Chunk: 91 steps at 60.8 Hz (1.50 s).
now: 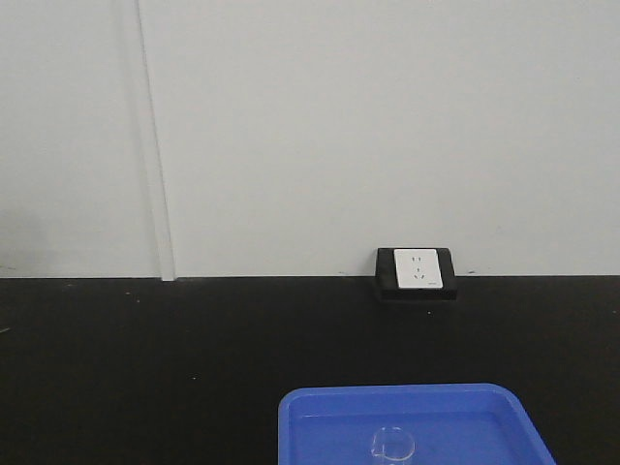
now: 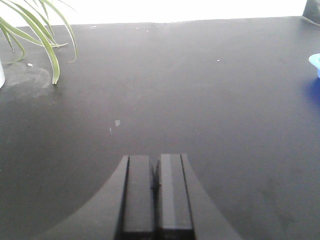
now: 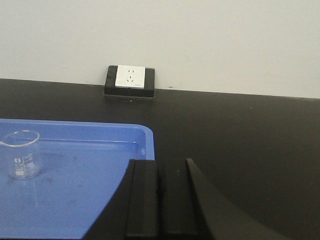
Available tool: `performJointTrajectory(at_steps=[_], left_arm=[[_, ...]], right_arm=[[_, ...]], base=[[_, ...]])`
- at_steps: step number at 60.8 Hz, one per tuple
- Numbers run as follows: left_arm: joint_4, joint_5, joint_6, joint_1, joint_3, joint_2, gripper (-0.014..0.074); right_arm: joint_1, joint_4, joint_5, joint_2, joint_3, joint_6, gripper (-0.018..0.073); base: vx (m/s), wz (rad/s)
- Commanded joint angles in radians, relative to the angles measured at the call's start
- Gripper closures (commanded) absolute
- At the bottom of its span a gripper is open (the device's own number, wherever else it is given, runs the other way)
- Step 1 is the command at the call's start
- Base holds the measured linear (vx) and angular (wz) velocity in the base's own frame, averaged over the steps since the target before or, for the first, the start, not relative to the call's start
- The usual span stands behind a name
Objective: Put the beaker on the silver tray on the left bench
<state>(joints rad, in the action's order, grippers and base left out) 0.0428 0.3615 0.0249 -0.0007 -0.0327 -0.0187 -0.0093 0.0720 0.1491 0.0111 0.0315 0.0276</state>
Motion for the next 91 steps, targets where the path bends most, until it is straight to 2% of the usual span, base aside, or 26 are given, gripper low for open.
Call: performJointTrajectory(at_steps=[1,58,65,80,86,91], left_arm=[[0.008,-0.079,-0.001,-0.003,-0.020,-0.006,0.0595],[0.008,-0.079,-0.001,-0.003,-0.020,-0.006,0.0595],[0.008,-0.079,-0.001,-0.003,-0.020,-0.006,0.0595],[0.008,-0.079,-0.001,-0.003,-0.020,-0.006,0.0595],[0.008,-0.079,-0.001,-0.003,-0.020,-0.006,0.0595],[0.008,-0.079,-0.001,-0.003,-0.020,-0.006,0.0595]], right_arm=[[-0.004,0.012,-0.084,0.010,0.005,-0.001,0.0571],[-0.004,0.011,-0.094,0.010,0.005,-0.001,0.0571],[-0.004,0.011,-0.142,0.010,0.005,-0.001,0.0571],[-0.006,0.011,-0.375,0.010,-0.001,0.011,0.0571],[-0.006,0.003,-0.379,-0.005,-0.047,0.061,0.0571],[-0.006,0.004,-0.328,-0.056,-0.125,0.072,0.0571]], base=[[0.00,0.00],[0.00,0.00],[0.00,0.00],[0.00,0.00],[0.00,0.00],[0.00,0.00]])
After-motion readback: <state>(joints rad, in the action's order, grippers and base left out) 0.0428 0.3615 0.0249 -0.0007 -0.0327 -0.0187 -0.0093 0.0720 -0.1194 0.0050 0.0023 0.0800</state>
